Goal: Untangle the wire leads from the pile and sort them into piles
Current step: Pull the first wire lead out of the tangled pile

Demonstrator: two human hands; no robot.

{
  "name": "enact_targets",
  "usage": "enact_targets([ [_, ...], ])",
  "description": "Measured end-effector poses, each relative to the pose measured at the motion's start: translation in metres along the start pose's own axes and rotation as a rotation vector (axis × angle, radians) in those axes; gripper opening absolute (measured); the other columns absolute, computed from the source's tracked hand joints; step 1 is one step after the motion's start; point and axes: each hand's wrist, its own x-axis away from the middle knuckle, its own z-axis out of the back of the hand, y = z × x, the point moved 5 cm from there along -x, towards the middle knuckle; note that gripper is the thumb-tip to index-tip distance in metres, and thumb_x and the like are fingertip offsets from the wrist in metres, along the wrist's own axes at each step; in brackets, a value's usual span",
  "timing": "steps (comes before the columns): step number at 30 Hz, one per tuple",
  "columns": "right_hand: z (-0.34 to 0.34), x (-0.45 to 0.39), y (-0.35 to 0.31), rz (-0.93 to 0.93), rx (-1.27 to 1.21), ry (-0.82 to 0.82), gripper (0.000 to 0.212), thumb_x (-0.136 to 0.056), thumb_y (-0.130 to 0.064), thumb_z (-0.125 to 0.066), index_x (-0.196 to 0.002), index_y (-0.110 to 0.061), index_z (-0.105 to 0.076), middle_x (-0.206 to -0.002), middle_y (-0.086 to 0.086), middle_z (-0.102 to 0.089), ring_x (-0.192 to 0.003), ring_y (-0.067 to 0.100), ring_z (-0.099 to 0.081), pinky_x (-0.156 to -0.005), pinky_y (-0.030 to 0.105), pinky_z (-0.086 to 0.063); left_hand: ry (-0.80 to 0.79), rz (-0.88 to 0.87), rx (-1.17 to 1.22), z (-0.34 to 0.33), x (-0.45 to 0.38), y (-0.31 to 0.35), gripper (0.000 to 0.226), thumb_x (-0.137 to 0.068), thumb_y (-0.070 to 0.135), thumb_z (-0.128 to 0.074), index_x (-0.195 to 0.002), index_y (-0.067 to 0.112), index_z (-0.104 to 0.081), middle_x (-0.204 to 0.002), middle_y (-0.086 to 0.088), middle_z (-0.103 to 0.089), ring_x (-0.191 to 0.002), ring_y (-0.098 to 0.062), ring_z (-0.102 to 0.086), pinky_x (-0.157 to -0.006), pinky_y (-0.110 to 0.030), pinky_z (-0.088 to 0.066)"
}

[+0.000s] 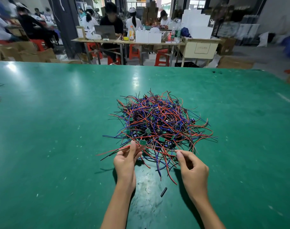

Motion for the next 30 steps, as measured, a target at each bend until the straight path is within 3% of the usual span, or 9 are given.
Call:
enact_targets([
  [4,0.005,0.0,0.001,-0.055,-0.04,0.086,0.007,-0.088,-0.038,-0.074,-0.082,-0.035,-0.075,-0.069,-0.015,-0.07,-0.06,0.0,-0.058,-0.062,0.018,-0.046,-0.015,0.006,-0.039,0.002,0.001,-0.003,0.033,-0.08,0.027,-0.074,-0.099,0.004,-0.062,-0.092,-0.01,-0.077,-0.085,-0.024,-0.076,-0.064,-0.017,-0.058],
  [8,0.009,0.0,0.002,-0.043,-0.083,0.109,0.018,-0.083,-0.049,-0.074,-0.078,-0.031,-0.073,-0.057,-0.006,-0.059,-0.051,0.003,-0.048,-0.053,0.019,-0.039,-0.058,0.004,-0.086,-0.001,0.002,-0.002,0.036,-0.083,0.033,-0.069,-0.102,0.003,-0.06,-0.097,-0.01,-0.078,-0.084,-0.026,-0.077,-0.063,-0.019,-0.059],
  [14,0.003,0.0,-0.002,-0.024,-0.183,-0.028,0.016,-0.08,-0.046,-0.075,-0.082,-0.03,-0.076,-0.06,-0.009,-0.062,-0.051,0.003,-0.045,-0.051,0.019,-0.038,-0.123,0.034,-0.099,-0.002,0.006,-0.001,0.027,-0.095,0.018,-0.066,-0.112,0.004,-0.049,-0.094,-0.018,-0.077,-0.084,-0.029,-0.077,-0.068,-0.024,-0.061],
  [18,-0.002,0.001,-0.006,-0.034,-0.193,-0.125,0.017,-0.08,-0.044,-0.076,-0.093,-0.034,-0.077,-0.066,-0.006,-0.067,-0.053,0.007,-0.053,-0.052,0.017,-0.044,-0.081,-0.005,-0.086,0.005,-0.001,0.018,0.02,-0.095,0.022,-0.062,-0.105,0.004,-0.06,-0.089,-0.012,-0.075,-0.08,-0.02,-0.075,-0.069,-0.021,-0.059],
  [20,-0.003,0.001,-0.006,-0.055,-0.185,-0.156,0.02,-0.081,-0.045,-0.076,-0.099,-0.036,-0.076,-0.071,-0.003,-0.07,-0.06,0.012,-0.063,-0.056,0.023,-0.051,-0.071,-0.074,-0.069,0.005,-0.012,0.041,0.015,-0.103,0.019,-0.053,-0.1,0.006,-0.062,-0.082,-0.006,-0.072,-0.077,-0.016,-0.074,-0.069,-0.021,-0.059],
  [23,-0.004,0.001,-0.002,-0.079,-0.157,-0.183,0.013,-0.088,-0.038,-0.075,-0.1,-0.036,-0.074,-0.075,0.002,-0.072,-0.071,0.022,-0.069,-0.064,0.043,-0.055,-0.04,-0.213,-0.116,0.006,-0.038,0.092,0.021,-0.108,0.016,-0.045,-0.093,0.009,-0.057,-0.083,-0.004,-0.068,-0.079,-0.018,-0.075,-0.072,-0.023,-0.06],
  [26,-0.004,0.001,-0.002,-0.089,-0.167,-0.195,0.011,-0.09,-0.039,-0.073,-0.1,-0.036,-0.072,-0.074,0.0,-0.072,-0.073,0.018,-0.071,-0.063,0.039,-0.054,0.023,-0.281,-0.444,0.016,-0.071,0.136,0.019,-0.107,0.014,-0.044,-0.095,0.006,-0.056,-0.091,-0.01,-0.066,-0.068,-0.017,-0.076,-0.063,-0.021,-0.059],
  [28,-0.004,0.001,-0.003,-0.107,-0.174,-0.201,0.014,-0.087,-0.042,-0.067,-0.1,-0.037,-0.071,-0.074,-0.001,-0.073,-0.066,0.01,-0.069,-0.062,0.03,-0.051,0.074,-0.263,-0.88,0.025,-0.094,0.15,0.02,-0.102,0.014,-0.05,-0.096,0.001,-0.064,-0.085,-0.013,-0.069,-0.054,-0.017,-0.07,-0.055,-0.022,-0.055],
  [30,-0.005,0.001,-0.001,-0.126,-0.172,-0.218,0.009,-0.091,-0.033,-0.069,-0.099,-0.037,-0.071,-0.073,-0.001,-0.073,-0.063,0.007,-0.067,-0.062,0.026,-0.049,0.127,-0.21,-1.338,0.038,-0.11,0.152,0.028,-0.099,0.018,-0.056,-0.087,-0.003,-0.071,-0.078,-0.019,-0.072,-0.06,-0.025,-0.068,-0.063,-0.027,-0.049],
])
